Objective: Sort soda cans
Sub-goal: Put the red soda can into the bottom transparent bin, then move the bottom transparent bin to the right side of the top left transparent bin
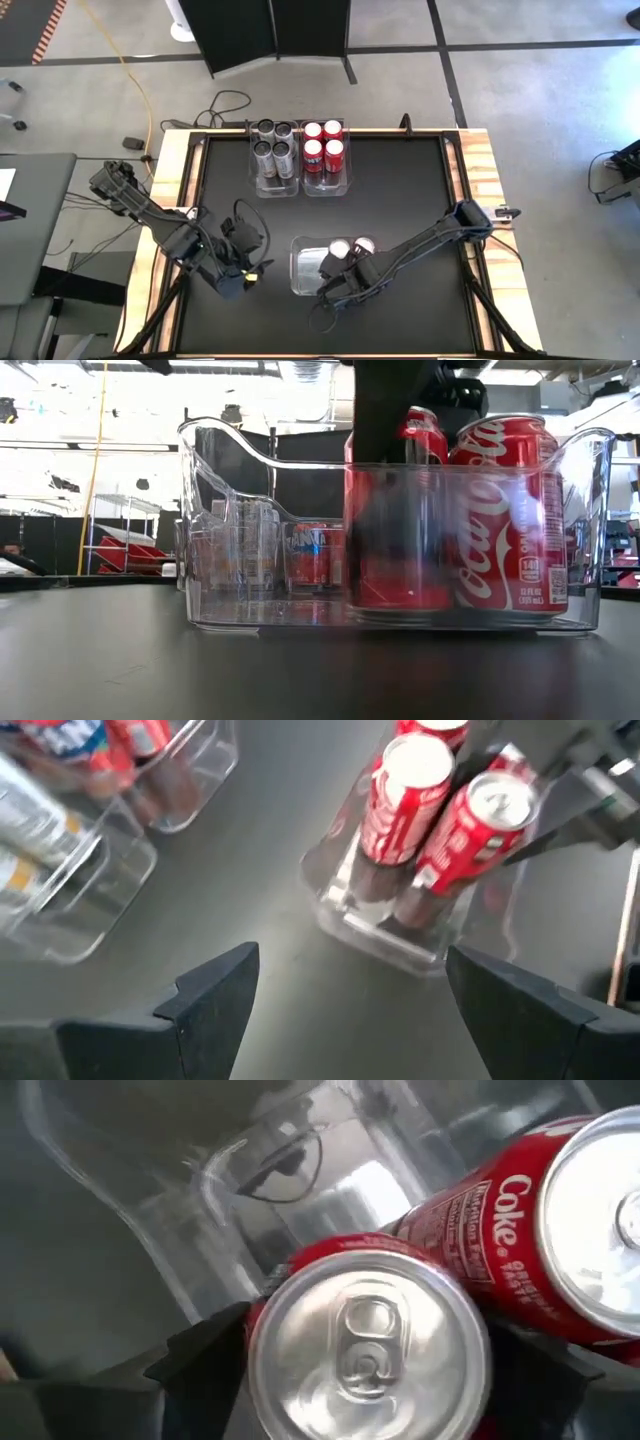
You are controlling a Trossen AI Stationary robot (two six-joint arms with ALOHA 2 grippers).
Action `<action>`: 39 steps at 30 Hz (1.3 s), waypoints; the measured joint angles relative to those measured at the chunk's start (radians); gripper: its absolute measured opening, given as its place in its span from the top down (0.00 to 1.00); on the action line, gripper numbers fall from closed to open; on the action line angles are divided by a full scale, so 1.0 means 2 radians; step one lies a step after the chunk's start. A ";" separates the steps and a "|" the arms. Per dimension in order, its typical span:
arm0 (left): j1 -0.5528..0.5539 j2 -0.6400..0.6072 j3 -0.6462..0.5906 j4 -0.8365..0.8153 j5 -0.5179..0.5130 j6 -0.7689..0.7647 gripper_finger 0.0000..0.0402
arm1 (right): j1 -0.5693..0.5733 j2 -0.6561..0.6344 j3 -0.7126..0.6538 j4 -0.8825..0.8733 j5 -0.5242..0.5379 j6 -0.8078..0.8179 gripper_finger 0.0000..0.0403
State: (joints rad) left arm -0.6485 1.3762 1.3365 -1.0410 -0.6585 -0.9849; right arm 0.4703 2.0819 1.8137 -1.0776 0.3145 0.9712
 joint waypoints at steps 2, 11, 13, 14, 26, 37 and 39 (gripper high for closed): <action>-0.006 0.000 0.000 -0.021 0.000 -0.021 0.21 | 0.001 0.000 0.000 -0.002 -0.001 -0.001 0.05; -0.026 0.000 0.000 -0.071 0.004 -0.042 0.21 | 0.004 -0.053 -0.001 0.009 0.000 0.057 0.03; -0.026 0.000 0.000 -0.065 0.013 0.004 0.21 | 0.002 -0.075 -0.001 0.011 -0.001 0.078 0.03; -0.026 0.000 0.000 -0.061 0.013 0.025 0.21 | 0.000 -0.088 -0.001 0.009 -0.001 0.089 0.04; 0.020 0.000 0.000 -0.050 0.037 0.076 0.45 | 0.055 -0.200 -0.001 -0.246 0.022 0.230 0.22; 0.041 0.000 0.000 -0.029 0.105 0.124 0.97 | 0.126 -0.216 -0.052 -0.247 0.115 0.253 0.93; 0.050 0.000 0.000 -0.040 0.109 0.127 0.98 | 0.136 -0.216 -0.065 -0.247 0.133 0.254 0.97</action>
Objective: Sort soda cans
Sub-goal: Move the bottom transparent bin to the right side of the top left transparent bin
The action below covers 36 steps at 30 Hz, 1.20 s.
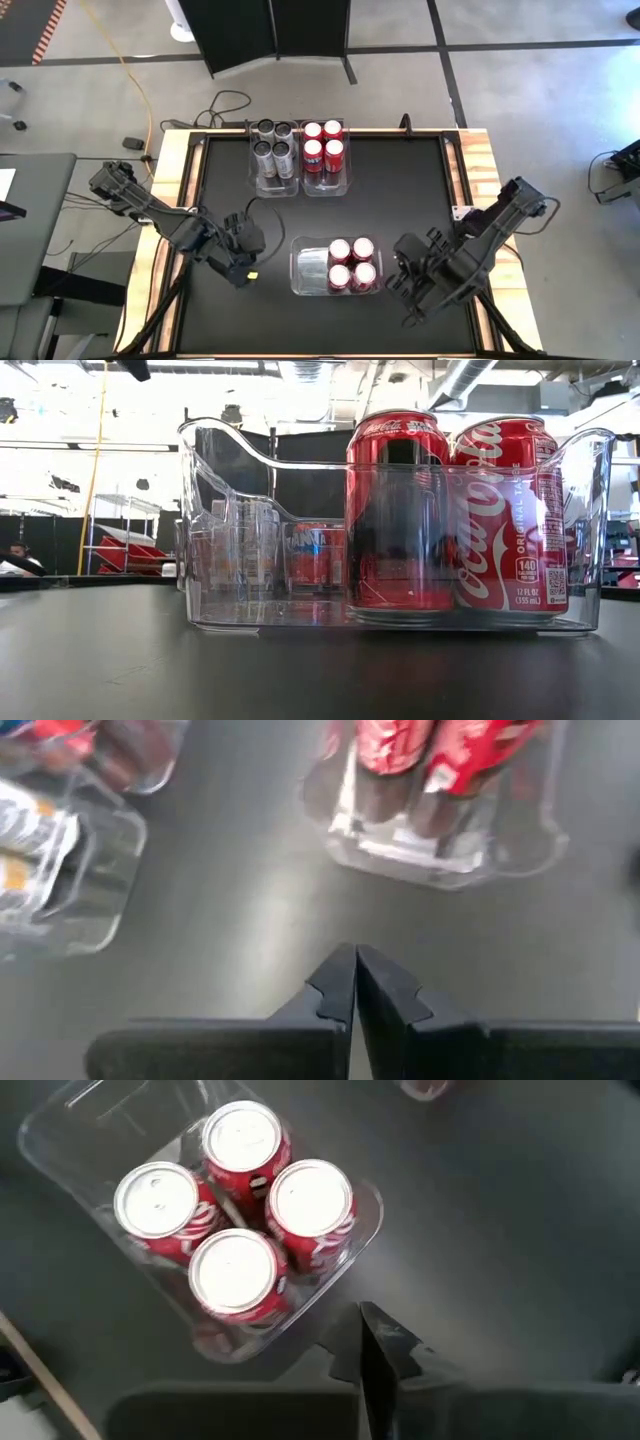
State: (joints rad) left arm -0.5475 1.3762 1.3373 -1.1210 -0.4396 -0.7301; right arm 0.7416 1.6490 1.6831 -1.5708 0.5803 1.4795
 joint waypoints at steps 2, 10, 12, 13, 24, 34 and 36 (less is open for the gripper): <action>0.009 0.000 0.000 -0.010 0.000 -0.008 0.98 | 0.006 -0.007 -0.014 0.000 0.012 0.010 0.97; 0.025 0.000 0.000 0.027 0.011 -0.041 1.00 | 0.100 -0.076 -0.050 0.035 0.094 0.045 0.99; 0.025 0.000 0.000 0.069 0.011 -0.003 1.00 | 0.140 -0.095 -0.058 0.051 0.139 0.035 0.99; 0.025 0.000 0.000 0.093 0.011 0.023 1.00 | 0.159 -0.104 -0.064 0.060 0.160 0.027 0.99; 0.027 0.000 0.000 0.139 0.008 0.073 1.00 | 0.273 -0.189 -0.294 0.087 0.075 0.079 0.99; 0.002 0.009 0.000 0.144 -0.016 0.088 1.00 | 0.343 -0.216 -0.497 0.387 0.323 0.137 1.00; 0.005 0.009 0.000 0.168 -0.011 0.109 1.00 | 0.341 -0.217 -0.522 0.444 0.309 0.116 1.00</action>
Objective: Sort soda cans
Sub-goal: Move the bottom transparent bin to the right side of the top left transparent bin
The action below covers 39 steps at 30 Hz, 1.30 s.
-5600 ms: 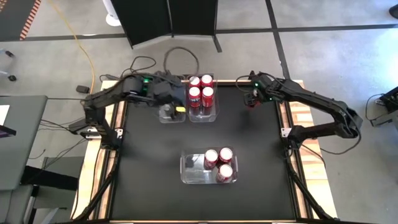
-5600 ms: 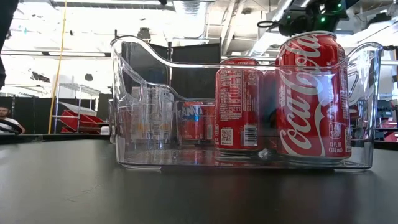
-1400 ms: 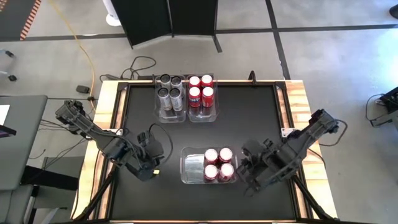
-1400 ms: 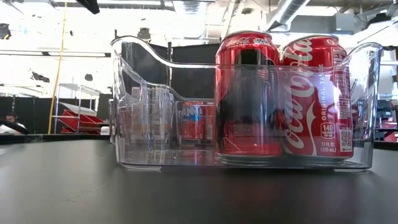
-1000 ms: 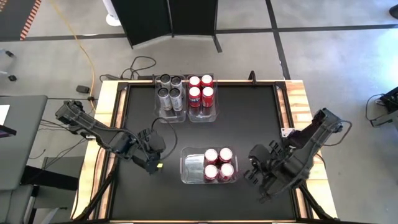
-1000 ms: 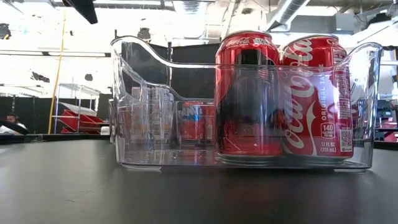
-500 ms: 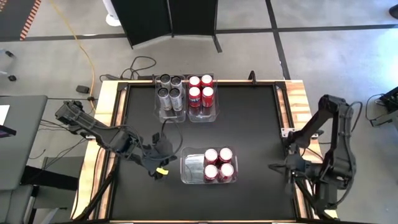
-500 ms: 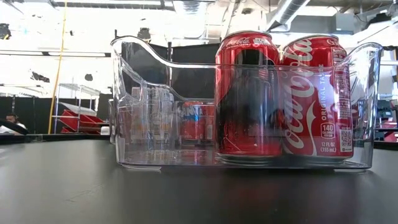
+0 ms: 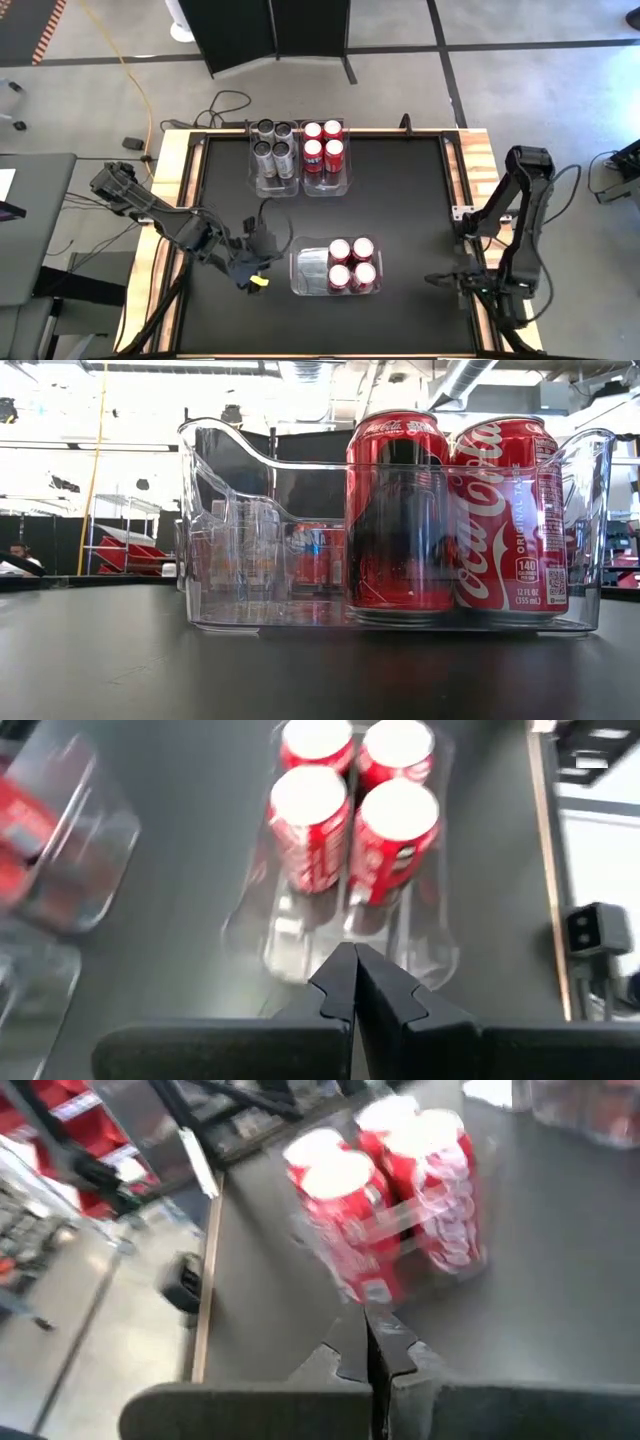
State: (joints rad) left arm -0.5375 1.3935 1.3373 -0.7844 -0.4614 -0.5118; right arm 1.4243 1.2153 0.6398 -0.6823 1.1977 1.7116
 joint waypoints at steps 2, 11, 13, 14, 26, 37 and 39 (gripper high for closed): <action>0.003 0.000 0.000 0.008 0.004 0.028 1.00 | 0.001 0.000 -0.013 0.050 0.003 -0.003 1.00; 0.069 -0.043 -0.122 0.020 0.071 0.067 1.00 | -0.012 0.032 -0.016 0.129 -0.008 -0.048 1.00; 0.092 -0.069 -0.176 0.094 0.111 0.094 1.00 | -0.019 0.058 -0.016 0.176 -0.021 -0.051 1.00; 0.104 -0.081 -0.202 0.119 0.124 0.106 1.00 | -0.024 0.072 -0.016 0.202 -0.024 -0.058 1.00; 0.214 -0.098 -0.364 0.292 0.270 0.174 1.00 | -0.126 0.188 -0.016 0.439 -0.133 -0.222 1.00; 0.246 -0.038 -0.377 0.432 0.316 0.157 1.00 | -0.246 0.228 -0.017 0.562 -0.256 -0.425 1.00; 0.243 -0.026 -0.376 0.446 0.324 0.143 1.00 | -0.256 0.250 -0.017 0.590 -0.263 -0.428 1.00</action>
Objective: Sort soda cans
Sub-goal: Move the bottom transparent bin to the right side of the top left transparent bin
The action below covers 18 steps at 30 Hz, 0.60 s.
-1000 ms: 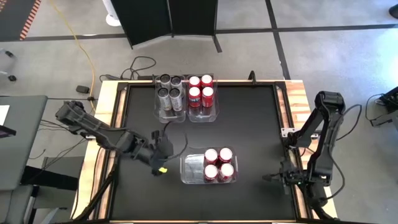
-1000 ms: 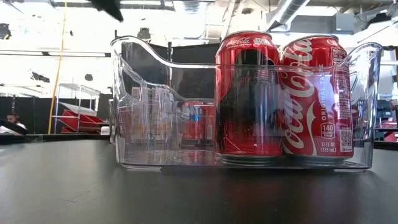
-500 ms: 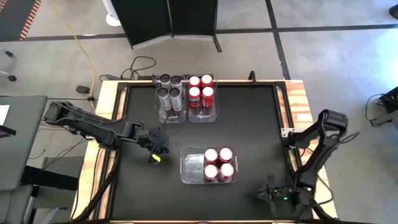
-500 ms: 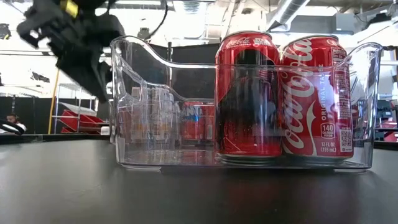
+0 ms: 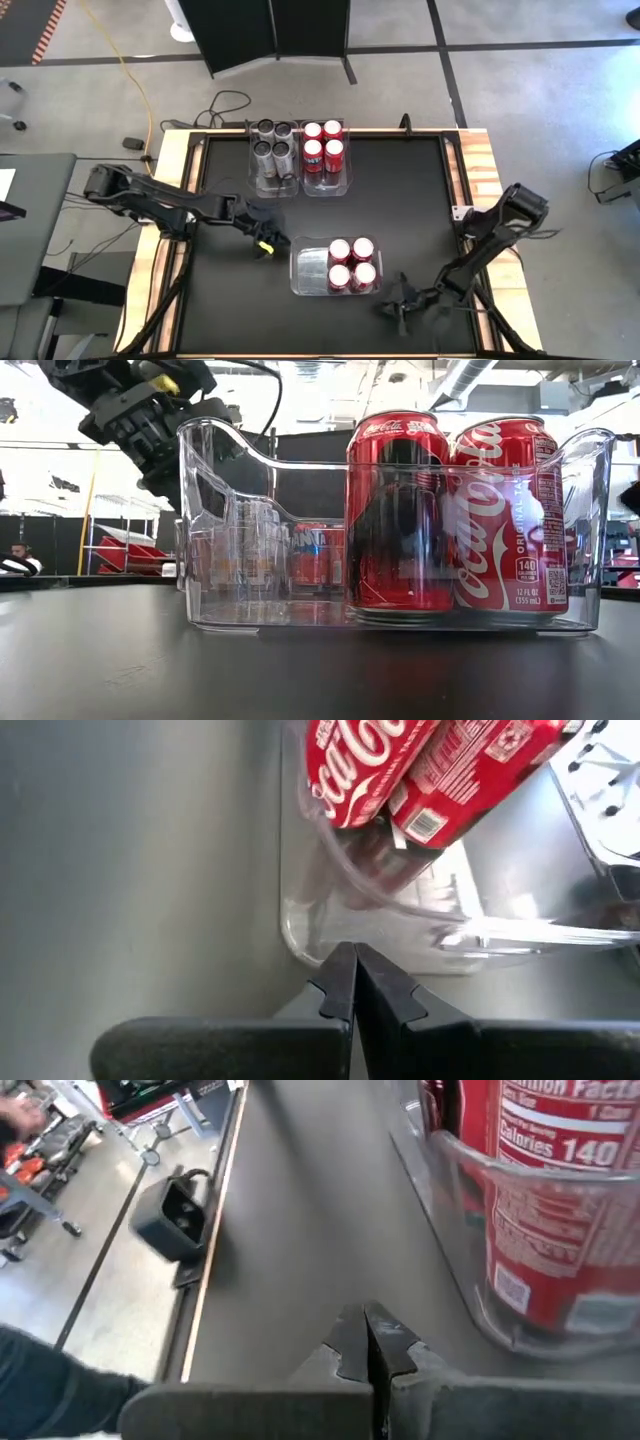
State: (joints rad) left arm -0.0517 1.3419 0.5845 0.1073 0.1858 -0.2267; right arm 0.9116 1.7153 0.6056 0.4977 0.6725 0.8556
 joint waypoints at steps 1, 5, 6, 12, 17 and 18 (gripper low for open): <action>-0.003 0.007 0.000 0.006 0.006 -0.005 1.00 | -0.004 0.012 0.000 0.010 -0.002 0.000 1.00; -0.024 0.033 0.001 0.034 0.014 -0.024 1.00 | -0.009 0.037 -0.017 0.089 -0.002 -0.001 1.00; -0.030 0.039 0.005 0.038 0.014 -0.026 1.00 | -0.008 0.037 -0.026 0.103 0.000 0.000 1.00; -0.052 0.069 0.010 0.078 0.014 -0.042 1.00 | -0.020 0.032 -0.064 0.125 0.021 0.012 1.00; -0.068 0.086 0.010 0.110 0.012 -0.067 1.00 | -0.038 0.030 -0.089 0.159 0.018 0.020 1.00; -0.072 0.089 0.010 0.113 0.011 -0.071 1.00 | -0.041 0.027 -0.094 0.161 0.019 0.021 1.00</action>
State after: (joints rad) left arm -0.1963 1.5190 0.6052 0.3330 0.2083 -0.3684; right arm 0.8294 1.7701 0.4175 0.8189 0.7098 0.8968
